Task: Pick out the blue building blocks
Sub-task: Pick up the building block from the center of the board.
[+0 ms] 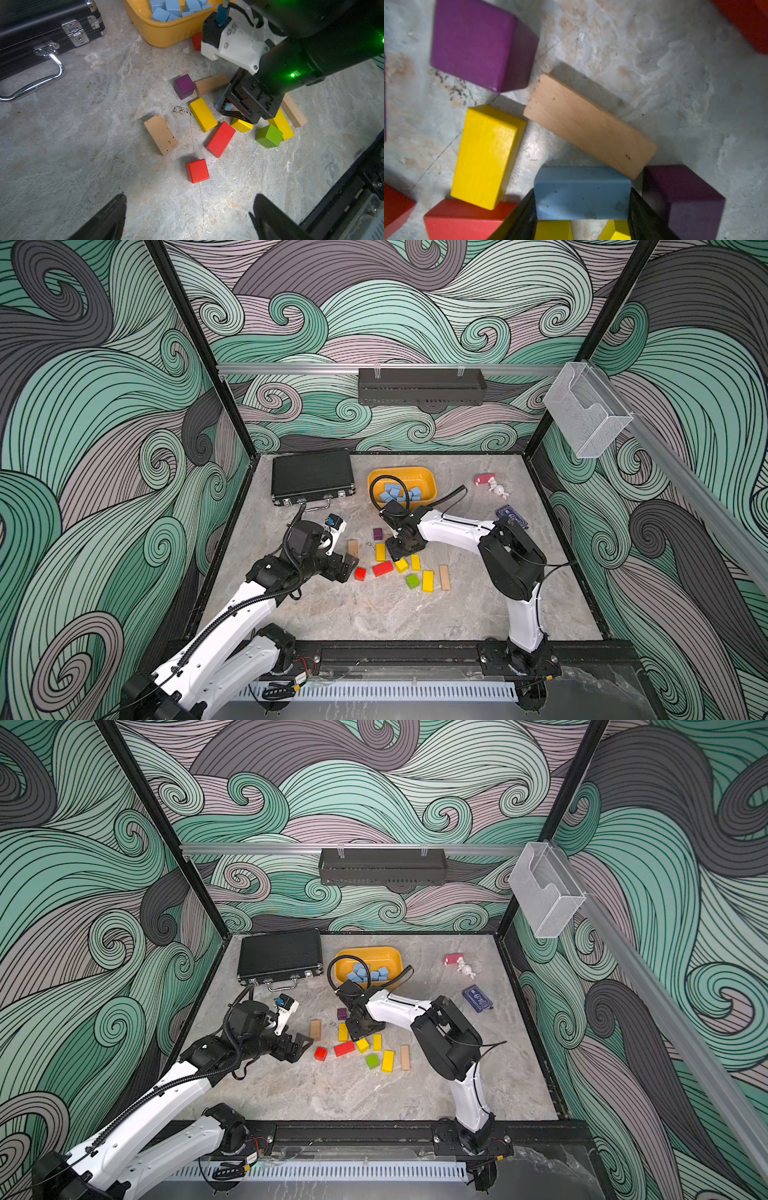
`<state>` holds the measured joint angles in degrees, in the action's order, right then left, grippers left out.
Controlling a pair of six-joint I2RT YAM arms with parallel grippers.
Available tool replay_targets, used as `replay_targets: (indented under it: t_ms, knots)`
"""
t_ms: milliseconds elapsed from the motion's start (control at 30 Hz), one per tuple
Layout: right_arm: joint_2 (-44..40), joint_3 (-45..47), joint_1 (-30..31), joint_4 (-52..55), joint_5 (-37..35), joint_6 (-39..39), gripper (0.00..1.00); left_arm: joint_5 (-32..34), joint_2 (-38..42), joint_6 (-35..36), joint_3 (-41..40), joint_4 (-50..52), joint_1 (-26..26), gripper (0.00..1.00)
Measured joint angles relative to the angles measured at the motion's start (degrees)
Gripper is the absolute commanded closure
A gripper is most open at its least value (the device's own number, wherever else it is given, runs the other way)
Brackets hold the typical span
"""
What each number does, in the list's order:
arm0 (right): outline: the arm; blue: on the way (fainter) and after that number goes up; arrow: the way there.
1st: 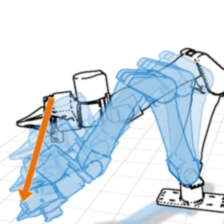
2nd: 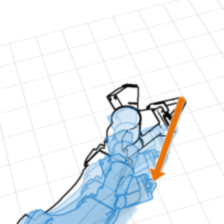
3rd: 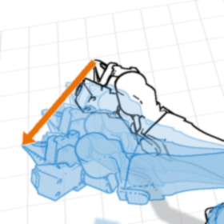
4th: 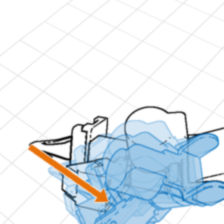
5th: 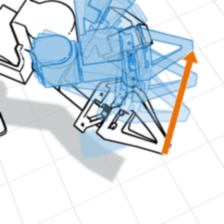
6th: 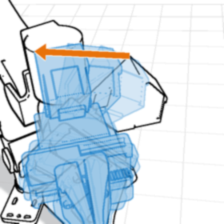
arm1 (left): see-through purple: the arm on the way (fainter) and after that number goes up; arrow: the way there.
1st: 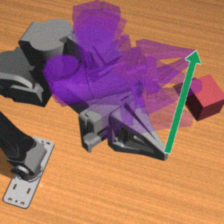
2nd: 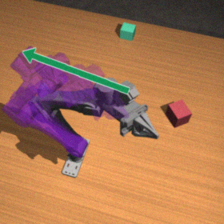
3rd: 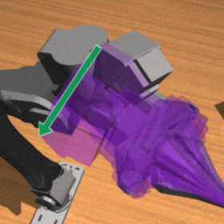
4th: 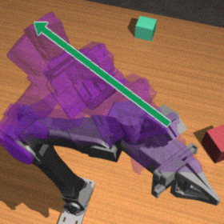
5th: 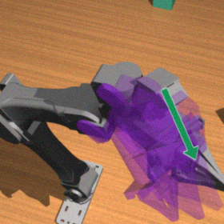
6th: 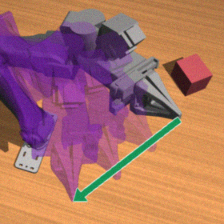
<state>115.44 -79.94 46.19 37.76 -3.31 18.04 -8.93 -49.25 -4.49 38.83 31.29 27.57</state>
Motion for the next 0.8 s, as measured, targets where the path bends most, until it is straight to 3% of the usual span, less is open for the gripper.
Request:
replay_targets:
  t_ms: [400, 733, 800]
  knots:
    - [-1.8, 1.1, 0.2, 0.2, 0.4, 0.1, 0.63, 0.4, 0.0, 0.1, 0.0, 0.0, 0.0, 0.06]
    - [-9.1, 1.6, 0.2, 0.2, 2.8, -0.1, 0.98, 0.5, 0.0, 0.7, 0.3, 0.2, 0.0, 0.05]
    - [-10.4, 1.5, 0.2, 0.2, 3.7, 0.0, 1.00, 0.9, 0.2, 0.7, 0.8, 0.2, 0.0, 0.05]
